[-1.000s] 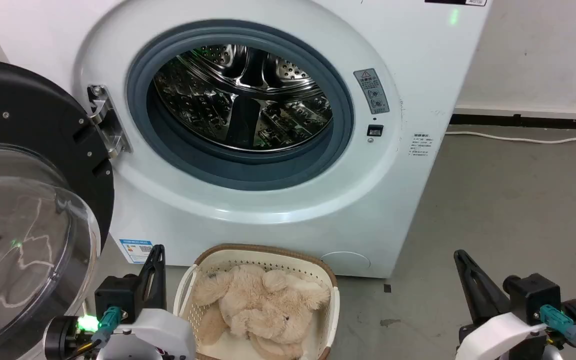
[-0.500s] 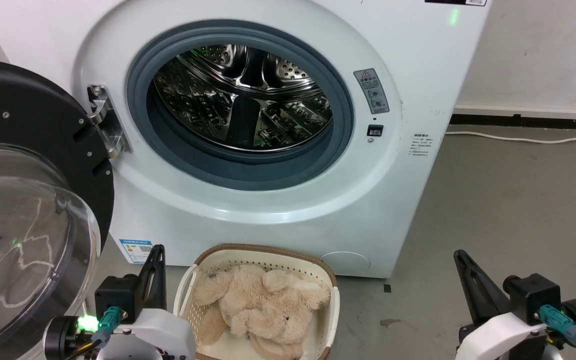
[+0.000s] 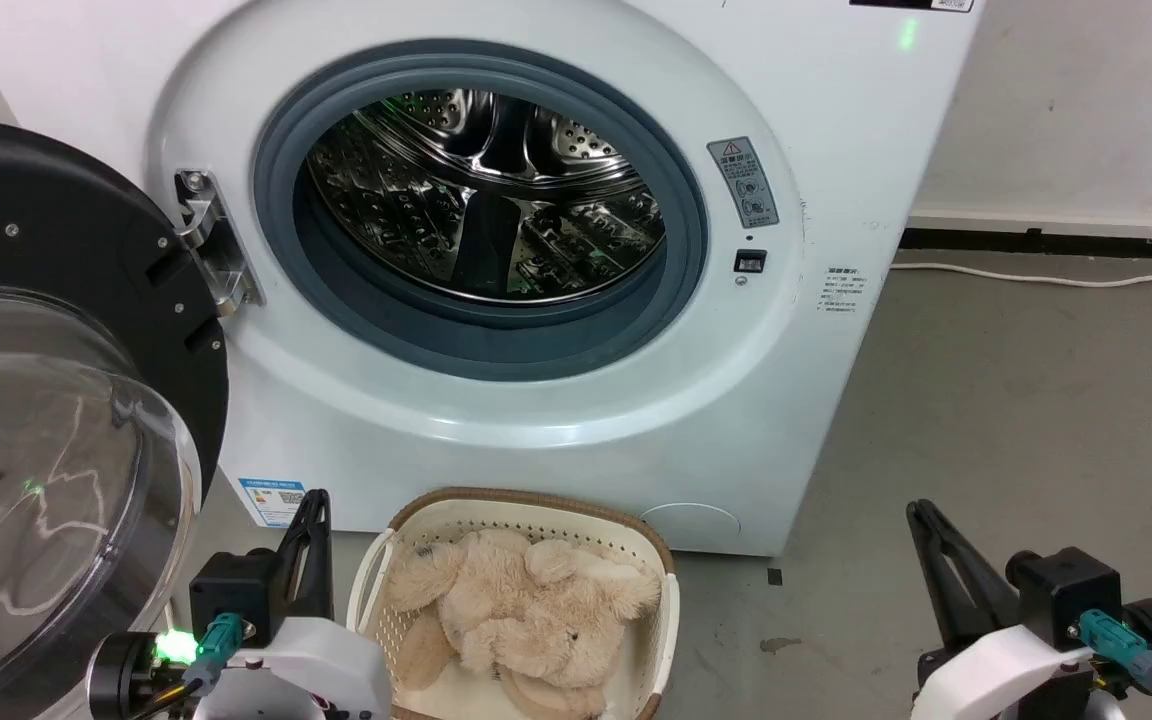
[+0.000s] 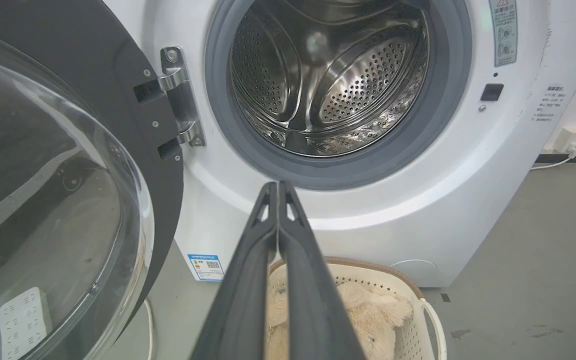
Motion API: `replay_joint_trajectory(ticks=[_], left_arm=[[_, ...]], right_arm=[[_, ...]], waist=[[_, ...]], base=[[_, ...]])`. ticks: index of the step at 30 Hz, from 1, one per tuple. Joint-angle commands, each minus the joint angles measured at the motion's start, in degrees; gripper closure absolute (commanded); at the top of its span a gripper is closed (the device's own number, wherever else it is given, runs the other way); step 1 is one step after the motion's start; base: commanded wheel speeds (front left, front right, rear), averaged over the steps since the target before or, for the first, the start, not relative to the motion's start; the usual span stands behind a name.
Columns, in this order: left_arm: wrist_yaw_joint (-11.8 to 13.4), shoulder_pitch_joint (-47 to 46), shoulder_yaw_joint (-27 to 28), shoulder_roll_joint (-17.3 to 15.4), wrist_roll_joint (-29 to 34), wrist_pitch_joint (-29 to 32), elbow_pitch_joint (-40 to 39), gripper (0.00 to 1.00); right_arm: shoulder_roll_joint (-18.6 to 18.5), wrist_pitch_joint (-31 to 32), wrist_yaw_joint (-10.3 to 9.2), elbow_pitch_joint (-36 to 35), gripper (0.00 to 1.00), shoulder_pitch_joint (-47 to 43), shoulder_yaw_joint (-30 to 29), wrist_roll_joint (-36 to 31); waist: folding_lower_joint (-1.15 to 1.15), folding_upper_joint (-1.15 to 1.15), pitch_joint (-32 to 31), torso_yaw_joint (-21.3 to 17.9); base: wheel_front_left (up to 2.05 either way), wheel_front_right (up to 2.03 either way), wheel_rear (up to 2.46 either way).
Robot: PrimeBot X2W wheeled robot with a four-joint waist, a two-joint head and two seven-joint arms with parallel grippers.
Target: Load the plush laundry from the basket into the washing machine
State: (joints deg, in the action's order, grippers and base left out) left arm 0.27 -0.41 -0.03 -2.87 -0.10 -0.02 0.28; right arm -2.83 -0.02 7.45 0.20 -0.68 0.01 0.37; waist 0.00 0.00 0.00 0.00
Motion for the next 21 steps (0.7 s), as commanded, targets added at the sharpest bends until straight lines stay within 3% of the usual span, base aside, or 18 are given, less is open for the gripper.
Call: replay_joint_trajectory(ticks=[1, 21], left_arm=[[0.03, 0.0, -0.02, 0.0, 0.0, -0.02, 0.01, 0.0], [0.12, -0.63, -3.47, -0.58, 0.46, -2.17, 0.95, 0.0]], right_arm=[[0.0, -0.02, 0.0, 0.01, 0.0, -0.01, -0.01, 0.05], [-0.01, -2.17, 0.0, -0.79, 0.0, 0.05, -1.63, 1.8]], waist=[[0.0, 0.0, 0.0, 0.0], [0.0, 0.0, 1.7, -0.85]], base=[[0.0, 0.0, 0.0], [0.0, 0.0, 0.0]])
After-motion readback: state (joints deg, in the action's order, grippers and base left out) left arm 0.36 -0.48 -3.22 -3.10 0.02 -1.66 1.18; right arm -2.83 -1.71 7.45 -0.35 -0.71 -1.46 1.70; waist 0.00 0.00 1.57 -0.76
